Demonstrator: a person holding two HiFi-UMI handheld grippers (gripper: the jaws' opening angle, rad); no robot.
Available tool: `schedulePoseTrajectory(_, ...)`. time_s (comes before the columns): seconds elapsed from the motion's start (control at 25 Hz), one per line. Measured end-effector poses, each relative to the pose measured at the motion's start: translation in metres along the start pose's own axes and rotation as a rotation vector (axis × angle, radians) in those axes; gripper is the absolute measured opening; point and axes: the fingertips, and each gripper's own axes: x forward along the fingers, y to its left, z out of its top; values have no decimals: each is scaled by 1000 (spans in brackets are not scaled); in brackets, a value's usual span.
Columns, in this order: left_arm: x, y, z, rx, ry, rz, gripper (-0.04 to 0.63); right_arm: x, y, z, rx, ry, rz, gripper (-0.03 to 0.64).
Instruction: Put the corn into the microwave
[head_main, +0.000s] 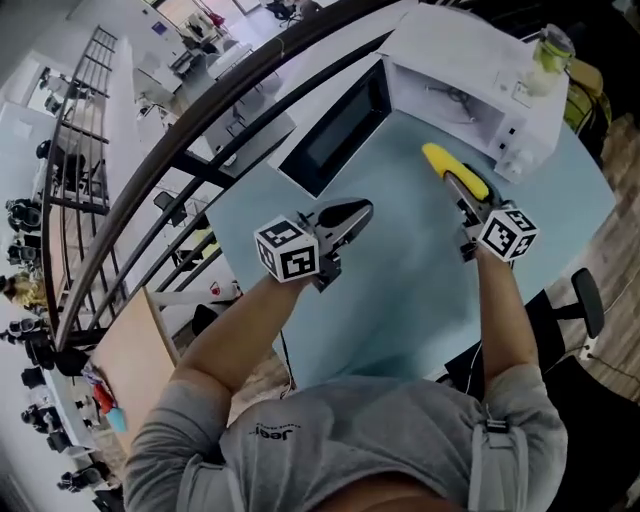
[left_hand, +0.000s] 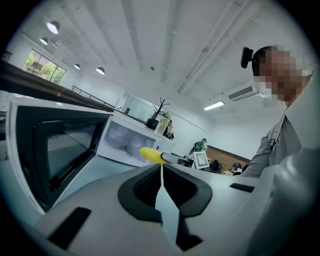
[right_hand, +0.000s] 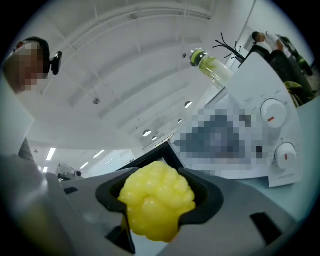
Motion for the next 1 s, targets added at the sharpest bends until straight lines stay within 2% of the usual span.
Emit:
schedulePoseTrajectory(0.4, 64, 73, 3, 23, 25, -17, 31, 86, -78, 13, -212, 32, -165, 255)
schedulePoseTrajectory(0.72, 97, 98, -14, 52, 70, -58, 31, 131, -131, 14, -286, 54, -283, 255)
schedulePoseTrajectory(1.0, 113, 126, -22, 50, 75, -38, 31, 162, -168, 29, -320, 43, -383, 255)
